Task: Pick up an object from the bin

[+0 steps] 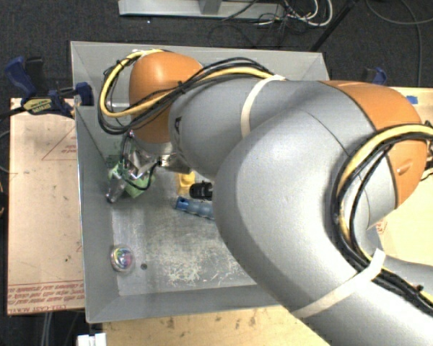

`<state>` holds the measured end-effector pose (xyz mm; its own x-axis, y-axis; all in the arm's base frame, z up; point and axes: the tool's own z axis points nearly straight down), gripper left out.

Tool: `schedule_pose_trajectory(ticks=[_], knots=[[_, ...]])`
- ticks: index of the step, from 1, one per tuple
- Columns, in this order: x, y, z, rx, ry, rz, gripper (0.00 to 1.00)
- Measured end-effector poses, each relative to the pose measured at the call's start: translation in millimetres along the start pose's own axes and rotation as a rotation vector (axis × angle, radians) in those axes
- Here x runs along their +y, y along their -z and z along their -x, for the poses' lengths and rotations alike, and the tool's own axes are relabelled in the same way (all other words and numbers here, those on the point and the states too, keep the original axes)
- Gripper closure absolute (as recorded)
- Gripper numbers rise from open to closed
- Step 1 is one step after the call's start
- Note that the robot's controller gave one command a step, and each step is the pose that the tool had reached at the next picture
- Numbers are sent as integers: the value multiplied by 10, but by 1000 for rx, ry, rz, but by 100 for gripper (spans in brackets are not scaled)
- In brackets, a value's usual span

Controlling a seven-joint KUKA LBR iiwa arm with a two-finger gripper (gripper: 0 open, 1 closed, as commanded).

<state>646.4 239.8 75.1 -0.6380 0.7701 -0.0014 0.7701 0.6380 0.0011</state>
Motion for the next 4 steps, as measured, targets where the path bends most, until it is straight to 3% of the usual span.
schedule_pose_trajectory(ticks=[1,3,4], knots=[[3,21,12,-2,0,1,100],[4,22,13,-3,-1,1,100],[-243,21,-147,-11,290,16,100]])
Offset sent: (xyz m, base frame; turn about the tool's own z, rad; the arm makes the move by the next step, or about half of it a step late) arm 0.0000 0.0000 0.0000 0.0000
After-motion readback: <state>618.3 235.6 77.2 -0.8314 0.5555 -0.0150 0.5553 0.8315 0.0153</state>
